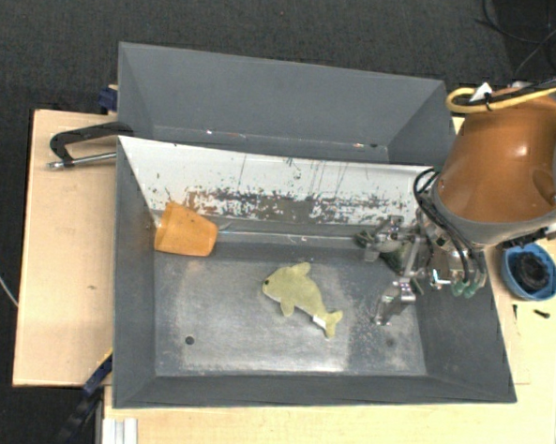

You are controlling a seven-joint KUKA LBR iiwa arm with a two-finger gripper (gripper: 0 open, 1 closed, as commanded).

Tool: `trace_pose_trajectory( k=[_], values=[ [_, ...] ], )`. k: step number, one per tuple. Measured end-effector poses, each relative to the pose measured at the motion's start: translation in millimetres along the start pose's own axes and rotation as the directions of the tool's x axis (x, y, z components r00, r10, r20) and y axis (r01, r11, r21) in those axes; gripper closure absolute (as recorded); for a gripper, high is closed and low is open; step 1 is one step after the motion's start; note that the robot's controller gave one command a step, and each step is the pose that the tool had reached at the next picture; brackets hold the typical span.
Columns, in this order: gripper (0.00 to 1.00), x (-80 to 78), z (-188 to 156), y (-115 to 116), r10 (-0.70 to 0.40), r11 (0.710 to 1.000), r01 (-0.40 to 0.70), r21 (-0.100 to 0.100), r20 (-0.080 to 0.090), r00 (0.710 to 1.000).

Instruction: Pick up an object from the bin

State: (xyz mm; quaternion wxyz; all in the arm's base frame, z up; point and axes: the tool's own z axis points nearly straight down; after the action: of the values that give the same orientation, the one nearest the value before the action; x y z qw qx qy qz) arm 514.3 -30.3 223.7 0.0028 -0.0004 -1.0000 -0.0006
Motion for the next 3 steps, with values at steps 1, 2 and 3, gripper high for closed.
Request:
trace_pose_trajectory(
  k=[1,2,3],
  values=[
    [0.0,-33.8,154,66,0.141,0.99,-0.141,-0.002,0.011,0.99],
    [0.0,-26.2,122,84,0.298,0.955,-0.298,-0.005,0.011,0.955],
    [0.0,-24.7,117,76,0.453,0.891,-0.453,-0.005,0.009,0.891]
  ],
)
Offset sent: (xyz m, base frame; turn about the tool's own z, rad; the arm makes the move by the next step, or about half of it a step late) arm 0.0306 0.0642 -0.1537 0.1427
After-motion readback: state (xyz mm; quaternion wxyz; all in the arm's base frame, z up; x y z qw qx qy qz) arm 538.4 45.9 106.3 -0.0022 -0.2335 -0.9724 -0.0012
